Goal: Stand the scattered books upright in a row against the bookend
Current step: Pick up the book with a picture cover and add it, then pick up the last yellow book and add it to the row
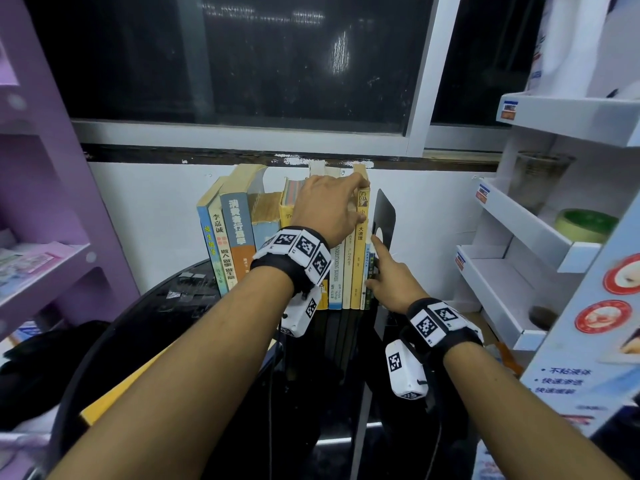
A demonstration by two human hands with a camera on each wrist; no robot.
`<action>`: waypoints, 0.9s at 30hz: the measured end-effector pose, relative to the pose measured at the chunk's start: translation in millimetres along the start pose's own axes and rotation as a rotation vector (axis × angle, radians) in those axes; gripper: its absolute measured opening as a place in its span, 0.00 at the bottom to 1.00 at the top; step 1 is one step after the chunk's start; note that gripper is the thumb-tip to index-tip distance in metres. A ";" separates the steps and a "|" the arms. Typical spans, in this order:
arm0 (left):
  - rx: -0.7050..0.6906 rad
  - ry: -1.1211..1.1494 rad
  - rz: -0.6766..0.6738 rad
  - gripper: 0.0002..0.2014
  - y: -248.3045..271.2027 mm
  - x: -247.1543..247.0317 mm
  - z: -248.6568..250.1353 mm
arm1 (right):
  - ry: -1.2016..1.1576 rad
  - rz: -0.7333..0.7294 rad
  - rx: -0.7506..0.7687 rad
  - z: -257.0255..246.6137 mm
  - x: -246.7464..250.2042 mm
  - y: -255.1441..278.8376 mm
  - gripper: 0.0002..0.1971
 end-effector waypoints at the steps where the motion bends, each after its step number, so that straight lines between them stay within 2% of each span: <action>1: 0.000 0.005 -0.012 0.21 -0.3 0.2 -0.1 | -0.001 -0.006 0.006 -0.9 0.7 1.8 0.43; 9: -0.033 0.132 -0.069 0.25 9.6 6.1 -5.0 | -0.055 0.004 0.020 -7.2 8.6 11.3 0.42; 15: 0.024 0.229 0.002 0.24 34.6 26.0 -13.4 | -0.049 0.047 -0.001 -17.0 18.2 29.6 0.32; 19: 0.066 0.255 0.003 0.22 59.4 44.5 -23.0 | -0.006 0.105 -0.011 -26.8 26.0 45.0 0.27; 23: 0.138 0.257 -0.098 0.23 90.3 56.3 -36.2 | 0.028 0.107 0.000 -44.4 24.8 61.4 0.24; 27: 0.209 0.182 -0.301 0.26 122.7 59.1 -56.6 | 0.083 0.033 -0.002 -64.6 12.2 73.2 0.26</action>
Point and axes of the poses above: each hand's wrist, its own y-axis away from the middle knuckle, its own x-axis out of the back of the hand, z = x × y, the point moved 5 cm from there along -y, towards the middle knuckle, and after that the axes turned 10 degrees about z, right-handed, at the moved point
